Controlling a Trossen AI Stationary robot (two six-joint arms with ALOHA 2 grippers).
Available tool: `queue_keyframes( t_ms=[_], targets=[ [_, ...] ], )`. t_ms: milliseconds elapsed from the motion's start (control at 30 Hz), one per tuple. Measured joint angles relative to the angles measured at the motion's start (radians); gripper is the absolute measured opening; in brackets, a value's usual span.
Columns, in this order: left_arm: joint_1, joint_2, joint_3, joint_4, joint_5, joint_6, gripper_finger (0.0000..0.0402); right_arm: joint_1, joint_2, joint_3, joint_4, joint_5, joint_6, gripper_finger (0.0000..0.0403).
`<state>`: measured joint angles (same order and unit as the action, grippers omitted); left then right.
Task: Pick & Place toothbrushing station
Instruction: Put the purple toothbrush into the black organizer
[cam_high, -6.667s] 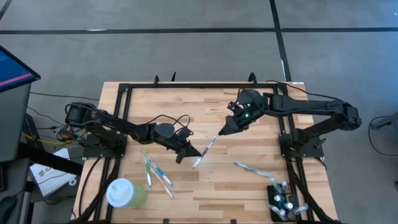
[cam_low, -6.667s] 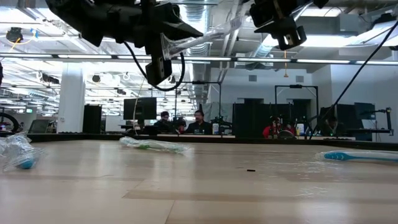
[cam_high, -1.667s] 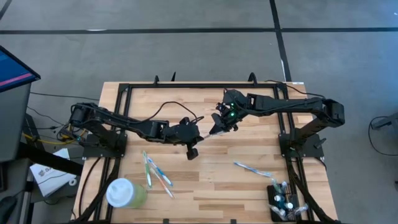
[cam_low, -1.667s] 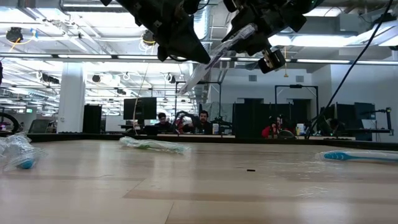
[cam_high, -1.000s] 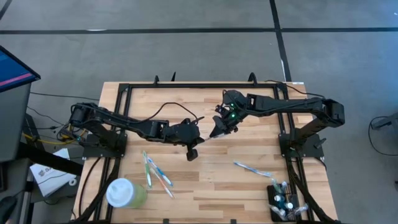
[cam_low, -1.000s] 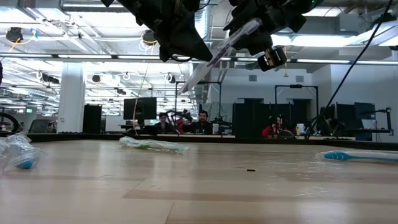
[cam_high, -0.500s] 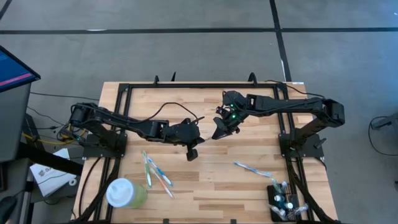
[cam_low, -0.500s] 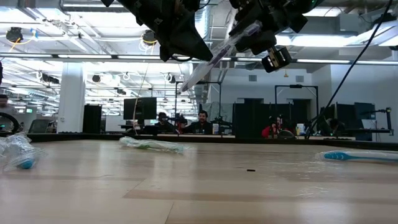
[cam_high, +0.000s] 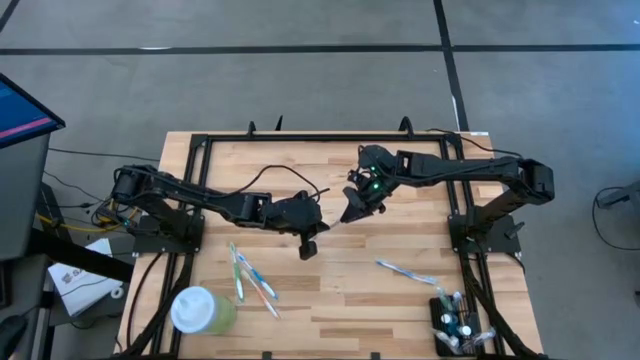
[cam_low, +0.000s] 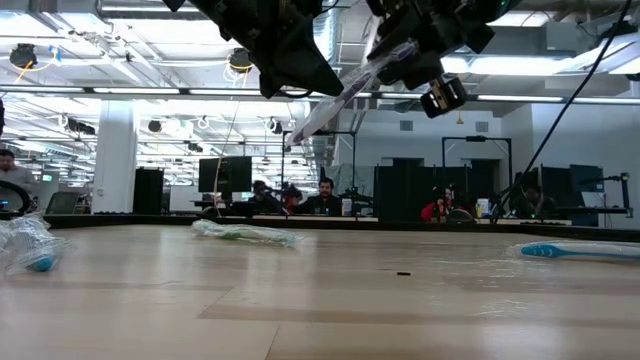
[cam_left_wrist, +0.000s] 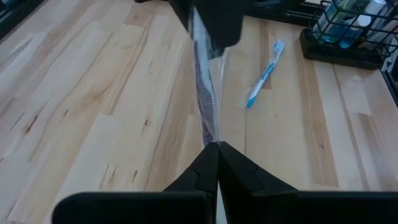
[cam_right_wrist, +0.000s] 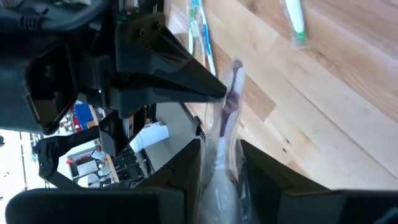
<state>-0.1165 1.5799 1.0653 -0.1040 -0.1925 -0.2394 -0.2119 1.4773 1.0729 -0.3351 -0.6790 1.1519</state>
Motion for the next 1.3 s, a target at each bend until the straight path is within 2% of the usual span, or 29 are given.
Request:
queue_keyframes(
  t_ms=[267,500,667,1000,1300],
  targets=[
    [0.002,0.0,0.0,0.0,0.017,0.033,0.0,0.0,0.0,0.0,0.0,0.001,0.0,0.0096],
    [0.019,0.0,0.0,0.0,0.089,0.052,0.0,0.0,0.0,0.0,-0.001,-0.023,0.012,0.0135],
    [0.032,0.0,0.0,0.0,0.096,0.049,0.0,0.0,0.0,0.0,-0.001,-0.03,0.012,0.0153],
    [0.034,0.0,0.0,0.002,0.171,0.063,0.0,0.002,0.016,0.0,0.0,-0.07,0.01,0.0126],
    [0.034,0.0,0.0,0.003,0.173,0.063,0.0,0.026,0.066,0.002,0.046,-0.114,0.023,0.0114]
  ],
)
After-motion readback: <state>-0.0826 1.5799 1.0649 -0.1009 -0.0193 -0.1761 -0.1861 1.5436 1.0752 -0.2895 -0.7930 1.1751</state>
